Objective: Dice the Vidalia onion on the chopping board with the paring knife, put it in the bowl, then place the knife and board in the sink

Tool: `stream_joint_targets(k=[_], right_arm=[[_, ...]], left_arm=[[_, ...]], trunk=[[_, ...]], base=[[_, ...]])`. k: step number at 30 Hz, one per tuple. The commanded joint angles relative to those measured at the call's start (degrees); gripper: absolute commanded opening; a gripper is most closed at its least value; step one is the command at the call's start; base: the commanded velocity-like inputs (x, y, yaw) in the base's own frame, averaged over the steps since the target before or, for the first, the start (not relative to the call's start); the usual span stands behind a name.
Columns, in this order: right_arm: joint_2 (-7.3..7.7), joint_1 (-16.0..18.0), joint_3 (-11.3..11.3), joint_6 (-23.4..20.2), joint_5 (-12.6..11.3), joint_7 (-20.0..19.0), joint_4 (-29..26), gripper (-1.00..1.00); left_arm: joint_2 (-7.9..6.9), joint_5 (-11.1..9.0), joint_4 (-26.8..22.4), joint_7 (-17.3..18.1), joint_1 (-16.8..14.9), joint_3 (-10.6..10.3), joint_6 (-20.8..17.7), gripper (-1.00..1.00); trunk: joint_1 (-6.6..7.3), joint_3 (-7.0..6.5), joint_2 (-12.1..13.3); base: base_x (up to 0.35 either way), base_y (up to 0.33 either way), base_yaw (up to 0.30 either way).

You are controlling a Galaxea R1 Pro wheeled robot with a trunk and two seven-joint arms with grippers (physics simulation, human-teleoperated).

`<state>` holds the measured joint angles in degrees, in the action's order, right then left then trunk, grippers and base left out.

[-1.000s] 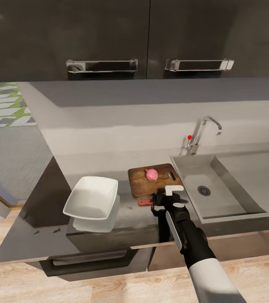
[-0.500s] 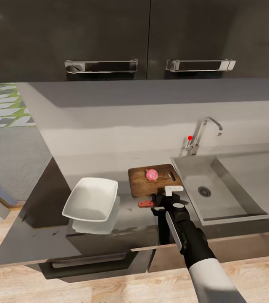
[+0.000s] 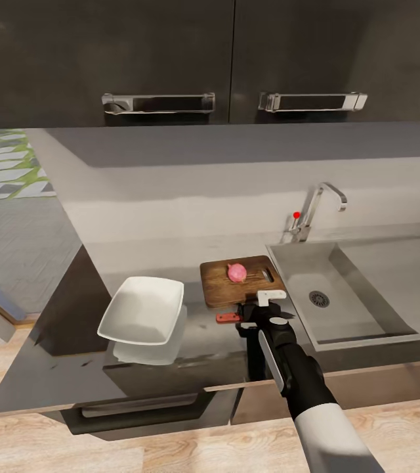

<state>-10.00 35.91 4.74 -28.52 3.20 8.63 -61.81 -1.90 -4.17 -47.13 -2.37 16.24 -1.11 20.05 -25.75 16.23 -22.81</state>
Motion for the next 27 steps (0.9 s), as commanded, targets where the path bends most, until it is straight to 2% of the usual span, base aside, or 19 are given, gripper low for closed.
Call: stream_joint_targets(k=[1, 27], right_arm=[[0.0, 0.0, 0.1, -0.4, 0.3, 0.2, -0.1, 1.0], [0.0, 0.0, 0.2, -0.4, 0.3, 0.1, 0.2, 1.0]], left_arm=[[-0.03, -0.4, -0.1, -0.1, 0.0, -0.1, 0.1, 1.0], [-0.02, -0.4, -0.1, -0.1, 0.0, -0.1, 0.1, 1.0]], trunk=[[-0.04, 0.09, -0.1], [-0.04, 0.1, -0.1]], base=[[0.0, 0.0, 0.0], [0.0, 0.0, 0.0]])
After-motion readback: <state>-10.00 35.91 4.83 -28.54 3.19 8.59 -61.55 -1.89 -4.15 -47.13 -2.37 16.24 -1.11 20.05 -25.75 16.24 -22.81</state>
